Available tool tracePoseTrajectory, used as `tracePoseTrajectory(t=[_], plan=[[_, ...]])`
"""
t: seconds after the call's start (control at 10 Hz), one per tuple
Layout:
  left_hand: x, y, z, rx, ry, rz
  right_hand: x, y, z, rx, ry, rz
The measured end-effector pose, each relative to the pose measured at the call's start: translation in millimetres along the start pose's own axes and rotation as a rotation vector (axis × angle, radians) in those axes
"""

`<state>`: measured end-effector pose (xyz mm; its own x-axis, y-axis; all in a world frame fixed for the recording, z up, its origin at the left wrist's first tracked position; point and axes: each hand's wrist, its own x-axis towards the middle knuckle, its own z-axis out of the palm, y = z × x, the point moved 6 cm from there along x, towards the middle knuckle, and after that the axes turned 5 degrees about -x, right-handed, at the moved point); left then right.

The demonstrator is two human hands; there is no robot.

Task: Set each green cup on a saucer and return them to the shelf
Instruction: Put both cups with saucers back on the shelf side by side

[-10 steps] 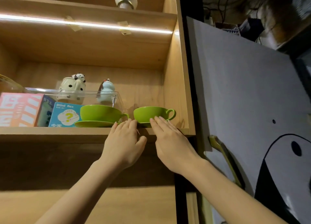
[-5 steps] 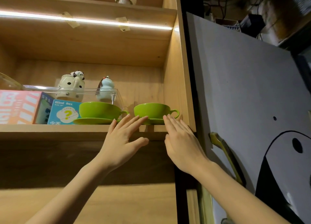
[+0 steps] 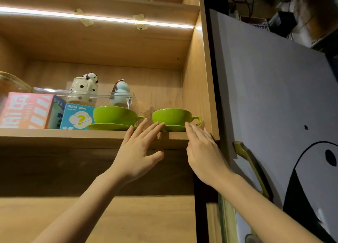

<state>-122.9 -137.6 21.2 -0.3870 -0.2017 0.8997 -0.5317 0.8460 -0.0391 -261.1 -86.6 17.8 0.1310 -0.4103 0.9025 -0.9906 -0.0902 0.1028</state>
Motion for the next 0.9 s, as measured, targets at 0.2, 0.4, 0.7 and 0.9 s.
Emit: tracePoseTrajectory(t=[0.2, 0.4, 0.7, 0.9], plan=[[-3, -1, 2, 0.155, -0.027, 0.031, -4, 1, -5, 0.169, -0.020, 0.041], [-10, -2, 3, 0.378, -0.137, 0.036, -7, 2, -1, 0.129, -0.111, 0.037], [-23, 26, -43, 0.169, -0.540, -0.274, -26, -6, -49, 0.093, -0.463, 0.104], [-61, 51, -94, -0.205, -0.324, -0.312, -110, -52, -186, 0.847, -0.040, -0.090]])
